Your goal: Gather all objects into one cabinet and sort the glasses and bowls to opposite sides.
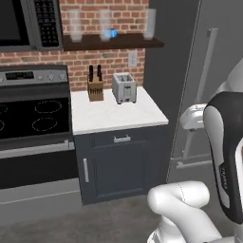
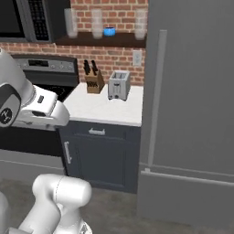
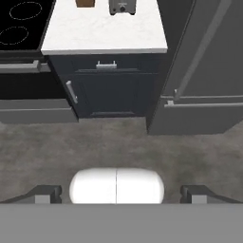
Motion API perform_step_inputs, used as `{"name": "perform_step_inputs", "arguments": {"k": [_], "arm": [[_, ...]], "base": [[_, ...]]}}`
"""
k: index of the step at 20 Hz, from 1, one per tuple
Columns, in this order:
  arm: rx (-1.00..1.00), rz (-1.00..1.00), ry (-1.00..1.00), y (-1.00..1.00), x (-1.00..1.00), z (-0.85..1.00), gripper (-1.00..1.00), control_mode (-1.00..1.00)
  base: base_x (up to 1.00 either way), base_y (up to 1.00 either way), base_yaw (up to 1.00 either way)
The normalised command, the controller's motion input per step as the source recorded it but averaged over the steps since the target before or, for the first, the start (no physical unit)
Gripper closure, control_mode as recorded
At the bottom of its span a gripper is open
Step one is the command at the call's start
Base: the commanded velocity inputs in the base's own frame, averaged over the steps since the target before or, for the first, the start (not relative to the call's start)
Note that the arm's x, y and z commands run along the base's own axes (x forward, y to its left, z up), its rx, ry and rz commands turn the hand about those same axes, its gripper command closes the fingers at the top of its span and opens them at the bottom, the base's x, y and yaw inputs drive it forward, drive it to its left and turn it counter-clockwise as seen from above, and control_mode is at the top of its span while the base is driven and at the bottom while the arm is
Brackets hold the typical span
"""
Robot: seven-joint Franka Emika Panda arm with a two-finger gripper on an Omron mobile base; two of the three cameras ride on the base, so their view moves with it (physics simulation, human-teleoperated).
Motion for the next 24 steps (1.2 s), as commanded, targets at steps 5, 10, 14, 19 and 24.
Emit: {"name": "perform_step_inputs", "arguments": {"k": [5, 10, 14, 19, 24], "arm": [[0.0, 0.0, 0.0, 0.0, 0.0, 0.0, -1.0, 1.0], [0.0, 0.0, 0.0, 0.0, 0.0, 0.0, -1.0, 1.0], [0.0, 0.0, 0.0, 0.0, 0.0, 0.0, -1.0, 1.0], [0.0, 0.0, 0.0, 0.0, 0.0, 0.0, -1.0, 1.0], [0.0, 0.0, 0.0, 0.0, 0.0, 0.0, -1.0, 1.0]], "base": [[0.44, -0.29, 0.25], [0.51, -0.3, 0.14], [0.48, -0.28, 0.04], [0.54, -0.19, 0.0], [0.47, -0.33, -0.02]]}}
